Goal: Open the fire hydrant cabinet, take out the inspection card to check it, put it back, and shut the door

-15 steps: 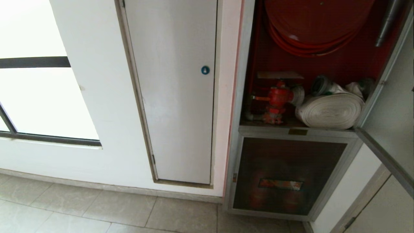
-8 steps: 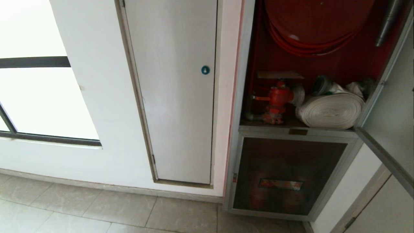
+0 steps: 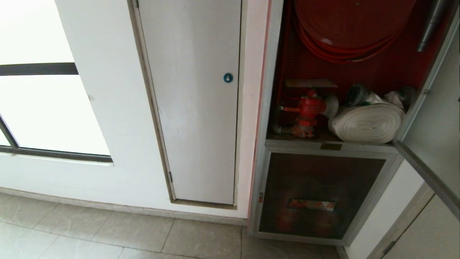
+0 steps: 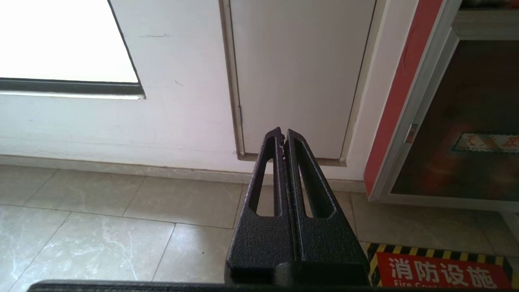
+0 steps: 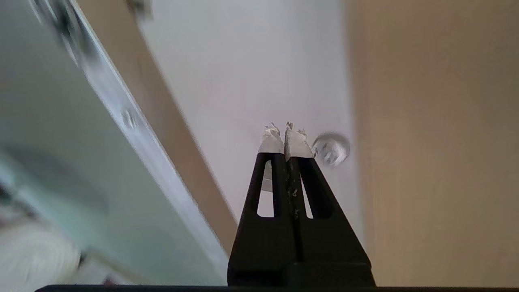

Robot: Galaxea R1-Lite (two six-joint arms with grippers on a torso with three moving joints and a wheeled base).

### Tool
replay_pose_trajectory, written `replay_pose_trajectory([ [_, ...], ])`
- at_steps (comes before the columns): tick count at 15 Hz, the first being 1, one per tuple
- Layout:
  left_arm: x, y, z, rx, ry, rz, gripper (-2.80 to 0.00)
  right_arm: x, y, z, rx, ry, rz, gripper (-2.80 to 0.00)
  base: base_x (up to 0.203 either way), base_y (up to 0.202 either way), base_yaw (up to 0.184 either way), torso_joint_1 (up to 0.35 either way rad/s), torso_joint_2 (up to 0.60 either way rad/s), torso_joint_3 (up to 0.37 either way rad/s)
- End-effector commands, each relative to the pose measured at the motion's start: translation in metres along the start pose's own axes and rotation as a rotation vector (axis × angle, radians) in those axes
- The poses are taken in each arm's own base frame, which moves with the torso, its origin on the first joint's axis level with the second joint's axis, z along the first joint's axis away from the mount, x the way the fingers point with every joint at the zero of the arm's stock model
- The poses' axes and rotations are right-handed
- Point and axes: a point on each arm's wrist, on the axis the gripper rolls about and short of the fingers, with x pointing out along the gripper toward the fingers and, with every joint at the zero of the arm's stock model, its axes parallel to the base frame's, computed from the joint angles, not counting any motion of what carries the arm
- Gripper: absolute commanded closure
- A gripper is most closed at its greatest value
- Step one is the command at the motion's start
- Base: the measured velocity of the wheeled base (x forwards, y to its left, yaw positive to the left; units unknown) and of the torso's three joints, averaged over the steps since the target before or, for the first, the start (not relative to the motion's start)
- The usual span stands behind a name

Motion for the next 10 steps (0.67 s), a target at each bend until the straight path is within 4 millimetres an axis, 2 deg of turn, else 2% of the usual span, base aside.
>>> replay_pose_trajectory([
  [1,0.000,0.000,0.000,0.000,0.002,0.000,0.00,0.003,-0.003,-0.008,-0.010,0.028,0.008,0.00,0.000,0.000,0.000,0.000,0.00,0.000],
  [4,0.000,0.000,0.000,0.001,0.000,0.000,0.00,0.013,0.000,-0.018,-0.007,0.047,0.019,0.00,0.000,0.000,0.000,0.000,0.00,0.000],
  [10,0.000,0.000,0.000,0.000,-0.001,0.000,0.00,0.024,0.005,-0.024,-0.010,0.054,0.037,0.00,0.000,0.000,0.000,0.000,0.00,0.000],
])
